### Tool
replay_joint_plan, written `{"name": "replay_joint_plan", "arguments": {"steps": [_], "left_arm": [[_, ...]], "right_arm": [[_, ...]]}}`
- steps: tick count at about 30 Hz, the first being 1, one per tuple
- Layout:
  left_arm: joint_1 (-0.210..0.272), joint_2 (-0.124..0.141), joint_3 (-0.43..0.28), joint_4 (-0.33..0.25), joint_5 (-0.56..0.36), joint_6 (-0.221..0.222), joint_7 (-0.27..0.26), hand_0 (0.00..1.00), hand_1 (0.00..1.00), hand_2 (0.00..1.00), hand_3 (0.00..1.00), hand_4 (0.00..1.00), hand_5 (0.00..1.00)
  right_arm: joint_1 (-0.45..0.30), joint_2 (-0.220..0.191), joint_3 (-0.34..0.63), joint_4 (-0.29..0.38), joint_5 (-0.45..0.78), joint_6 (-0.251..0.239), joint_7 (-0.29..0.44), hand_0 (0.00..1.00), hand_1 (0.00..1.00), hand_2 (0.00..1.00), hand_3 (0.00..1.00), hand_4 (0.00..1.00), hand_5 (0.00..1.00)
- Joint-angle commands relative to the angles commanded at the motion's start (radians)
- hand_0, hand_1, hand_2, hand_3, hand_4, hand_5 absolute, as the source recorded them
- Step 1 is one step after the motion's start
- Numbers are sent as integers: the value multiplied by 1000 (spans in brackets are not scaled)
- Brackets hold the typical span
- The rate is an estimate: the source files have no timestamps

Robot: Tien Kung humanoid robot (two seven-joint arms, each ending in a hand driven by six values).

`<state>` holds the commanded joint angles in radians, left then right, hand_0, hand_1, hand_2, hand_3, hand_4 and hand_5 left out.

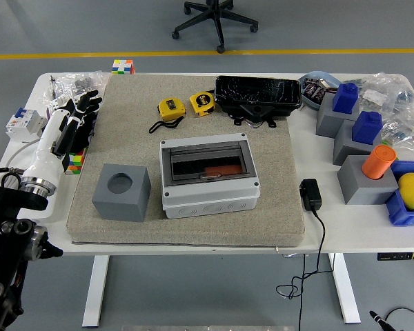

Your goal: Fetch the battery,place it into the box,close the lid of the box

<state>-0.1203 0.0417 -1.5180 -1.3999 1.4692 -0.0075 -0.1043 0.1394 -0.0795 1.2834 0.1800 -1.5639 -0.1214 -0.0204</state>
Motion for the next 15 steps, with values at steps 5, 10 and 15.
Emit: {"name": "replay_joint_plan", "arguments": {"steps": [5, 10, 15], "left_arm": [[0, -2, -2, -1, -1, 2, -2, 823, 848, 820, 828, 998, 989], [-2, -3, -4, -2, -2, 4, -3, 822, 846, 818, 828, 998, 987], [-5, -5, -5, -2, -2, 5, -7, 821, 845, 817, 826, 998, 979]], "right_arm": [[3, 0, 4, 0, -2, 0, 0, 867, 826, 801, 858, 998, 998], [4, 0, 7, 0, -4, 0, -1, 866, 826, 801, 858, 998, 998], [8, 1, 5, 0, -1, 0, 0, 865, 826, 800, 859, 998, 998]]}}
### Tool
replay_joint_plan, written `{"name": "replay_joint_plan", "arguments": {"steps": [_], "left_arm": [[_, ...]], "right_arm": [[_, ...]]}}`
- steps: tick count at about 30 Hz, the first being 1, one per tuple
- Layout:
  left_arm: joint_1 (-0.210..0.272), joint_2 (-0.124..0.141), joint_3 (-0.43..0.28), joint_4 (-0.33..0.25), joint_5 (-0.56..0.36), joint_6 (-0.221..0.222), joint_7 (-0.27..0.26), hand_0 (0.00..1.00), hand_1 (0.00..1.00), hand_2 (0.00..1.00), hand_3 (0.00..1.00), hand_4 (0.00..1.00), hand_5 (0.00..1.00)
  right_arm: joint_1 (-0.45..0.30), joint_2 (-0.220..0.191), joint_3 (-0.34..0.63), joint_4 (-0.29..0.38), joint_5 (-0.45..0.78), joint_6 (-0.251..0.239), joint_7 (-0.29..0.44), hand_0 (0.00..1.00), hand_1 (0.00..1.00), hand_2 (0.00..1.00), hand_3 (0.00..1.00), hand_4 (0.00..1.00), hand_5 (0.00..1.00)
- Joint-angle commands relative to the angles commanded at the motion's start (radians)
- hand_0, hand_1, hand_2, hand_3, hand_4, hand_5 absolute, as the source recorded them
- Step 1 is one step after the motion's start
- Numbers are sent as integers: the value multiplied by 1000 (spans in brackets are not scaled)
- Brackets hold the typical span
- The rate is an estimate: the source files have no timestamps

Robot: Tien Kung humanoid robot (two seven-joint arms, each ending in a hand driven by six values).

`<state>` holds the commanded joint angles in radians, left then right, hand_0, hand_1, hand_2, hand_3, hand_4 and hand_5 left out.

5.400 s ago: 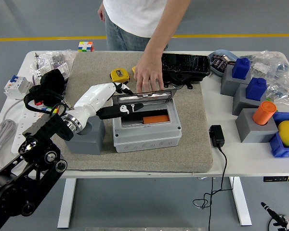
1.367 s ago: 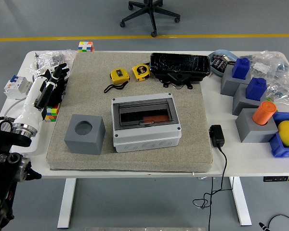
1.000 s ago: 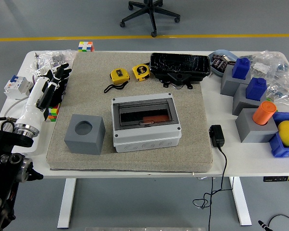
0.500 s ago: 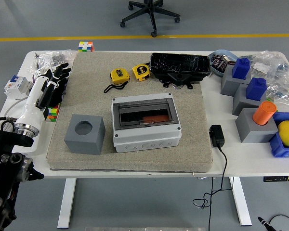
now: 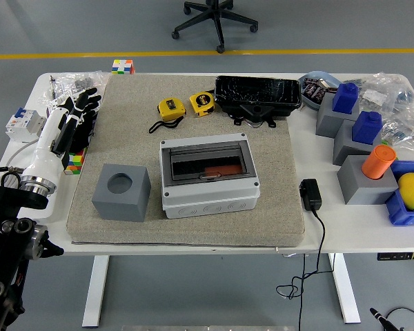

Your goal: Fetch the battery,place it into the box,close the lid of the box

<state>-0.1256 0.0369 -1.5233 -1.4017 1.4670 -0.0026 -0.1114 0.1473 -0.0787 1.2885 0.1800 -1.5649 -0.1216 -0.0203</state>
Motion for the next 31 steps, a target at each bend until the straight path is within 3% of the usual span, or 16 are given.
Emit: {"name": "replay_joint_plan", "arguments": {"steps": [31], "left_arm": [[-5, -7, -7, -1, -8, 10, -24, 813, 833, 810, 824, 998, 960]], "right_arm": [[8, 1, 8, 0, 0, 0, 0, 860, 822, 798, 852, 998, 998]]}}
